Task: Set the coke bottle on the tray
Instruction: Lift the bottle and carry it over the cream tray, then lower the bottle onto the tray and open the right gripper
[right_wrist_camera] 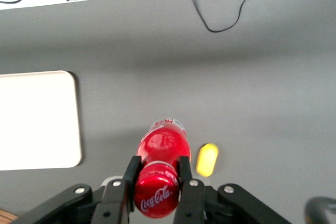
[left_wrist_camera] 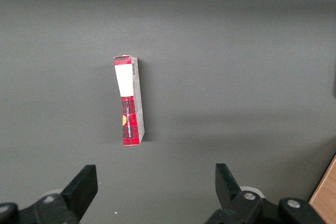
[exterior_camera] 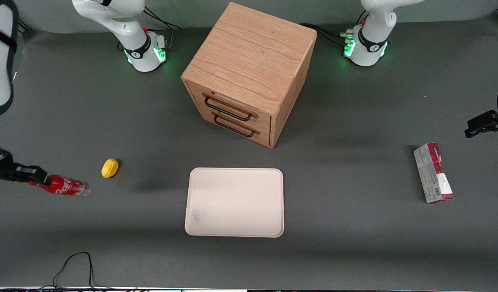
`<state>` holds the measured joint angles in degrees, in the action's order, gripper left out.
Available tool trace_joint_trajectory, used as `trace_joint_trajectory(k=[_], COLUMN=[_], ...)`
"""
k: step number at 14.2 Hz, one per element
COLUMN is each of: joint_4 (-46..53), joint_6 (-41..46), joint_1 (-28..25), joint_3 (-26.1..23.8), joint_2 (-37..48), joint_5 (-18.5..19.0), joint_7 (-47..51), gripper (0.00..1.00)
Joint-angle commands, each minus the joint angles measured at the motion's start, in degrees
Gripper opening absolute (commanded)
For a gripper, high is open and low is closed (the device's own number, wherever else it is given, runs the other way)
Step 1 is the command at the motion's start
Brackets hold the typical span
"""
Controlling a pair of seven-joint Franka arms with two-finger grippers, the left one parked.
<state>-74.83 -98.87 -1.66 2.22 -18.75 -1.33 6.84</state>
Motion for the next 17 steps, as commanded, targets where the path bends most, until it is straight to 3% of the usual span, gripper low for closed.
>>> trace_joint_trajectory(k=[1,3,5,9,17], joint_4=[0.03,-0.05,-0.67,-0.67,-1.11], joint_6=[0.34,-1.49,-6.75,-15.11,-24.43], joint_1=[-0.97,-1.41,-2.29,-7.12,-9.5], joint_3=[-9.91,-15.46,-17.85,-17.95,-17.16], joint_2=[0.73,-0.4,-2.42,-9.97,-19.3], joint_5=[7.64,9.15,9.07,9.77,15.22], joint_7=[14.56,20.56,22.86,24.63,24.54], gripper=[0.0,0.0,0.0,0.0,0.0])
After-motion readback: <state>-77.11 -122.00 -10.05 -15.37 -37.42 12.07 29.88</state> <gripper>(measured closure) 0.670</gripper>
